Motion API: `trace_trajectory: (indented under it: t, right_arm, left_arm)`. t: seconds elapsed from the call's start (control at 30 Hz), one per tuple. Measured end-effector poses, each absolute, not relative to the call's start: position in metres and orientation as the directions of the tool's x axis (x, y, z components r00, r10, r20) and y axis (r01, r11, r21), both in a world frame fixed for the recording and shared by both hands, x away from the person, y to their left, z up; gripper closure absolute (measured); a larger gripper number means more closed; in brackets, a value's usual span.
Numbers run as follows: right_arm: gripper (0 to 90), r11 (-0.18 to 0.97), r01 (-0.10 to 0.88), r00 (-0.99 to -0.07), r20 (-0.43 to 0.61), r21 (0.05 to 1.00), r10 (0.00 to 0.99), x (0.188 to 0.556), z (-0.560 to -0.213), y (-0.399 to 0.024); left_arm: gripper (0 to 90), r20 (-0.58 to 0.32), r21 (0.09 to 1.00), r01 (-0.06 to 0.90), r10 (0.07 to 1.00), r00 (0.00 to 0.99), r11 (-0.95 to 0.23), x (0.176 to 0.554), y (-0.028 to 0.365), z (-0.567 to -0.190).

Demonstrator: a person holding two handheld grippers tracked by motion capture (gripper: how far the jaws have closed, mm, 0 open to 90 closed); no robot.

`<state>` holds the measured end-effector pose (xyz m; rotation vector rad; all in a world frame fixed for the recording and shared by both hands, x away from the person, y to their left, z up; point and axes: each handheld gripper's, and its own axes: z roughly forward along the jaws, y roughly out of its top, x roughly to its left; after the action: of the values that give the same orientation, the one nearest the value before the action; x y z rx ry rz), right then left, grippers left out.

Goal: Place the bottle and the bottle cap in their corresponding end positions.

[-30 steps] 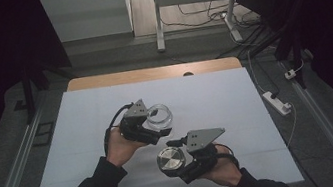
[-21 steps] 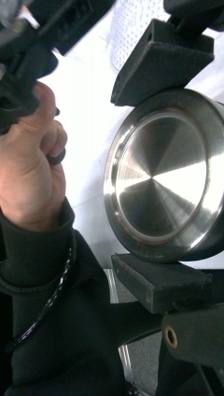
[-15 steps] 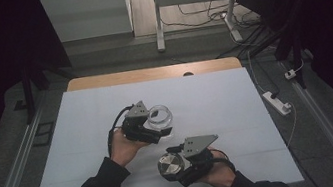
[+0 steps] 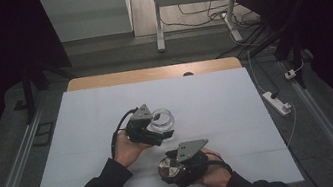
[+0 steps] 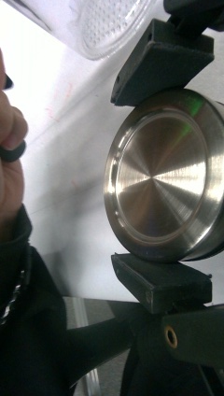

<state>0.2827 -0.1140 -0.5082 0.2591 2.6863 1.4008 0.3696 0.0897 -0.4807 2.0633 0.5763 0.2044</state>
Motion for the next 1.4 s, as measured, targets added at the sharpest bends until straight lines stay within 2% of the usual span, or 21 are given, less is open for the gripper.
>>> trace_trajectory:
  t: [0.27, 0.47, 0.87, 1.4]
  right_arm:
    - [19.3, 0.621, 0.092, -0.984, -0.024, 0.778, 0.176, 0.283, -0.517, -0.111]
    - [19.3, 0.7, 0.072, -0.99, -0.033, 0.711, 0.136, 0.281, -0.526, -0.106]
    - [19.4, 0.724, 0.094, -0.993, 0.013, 0.683, 0.117, 0.284, -0.53, -0.109]
    - [18.7, 0.738, 0.093, -0.993, 0.004, 0.668, 0.122, 0.282, -0.533, -0.107]
  left_arm:
    - [15.0, -0.079, 0.839, 0.316, 0.474, 0.877, -0.444, 0.369, 0.089, -0.483]
    - [15.0, -0.062, 0.832, 0.302, 0.462, 0.885, -0.466, 0.368, 0.086, -0.485]
    - [15.0, -0.03, 0.816, 0.28, 0.446, 0.894, -0.507, 0.364, 0.081, -0.487]
    - [15.0, -0.075, 0.821, 0.328, 0.481, 0.873, -0.467, 0.373, 0.079, -0.519]
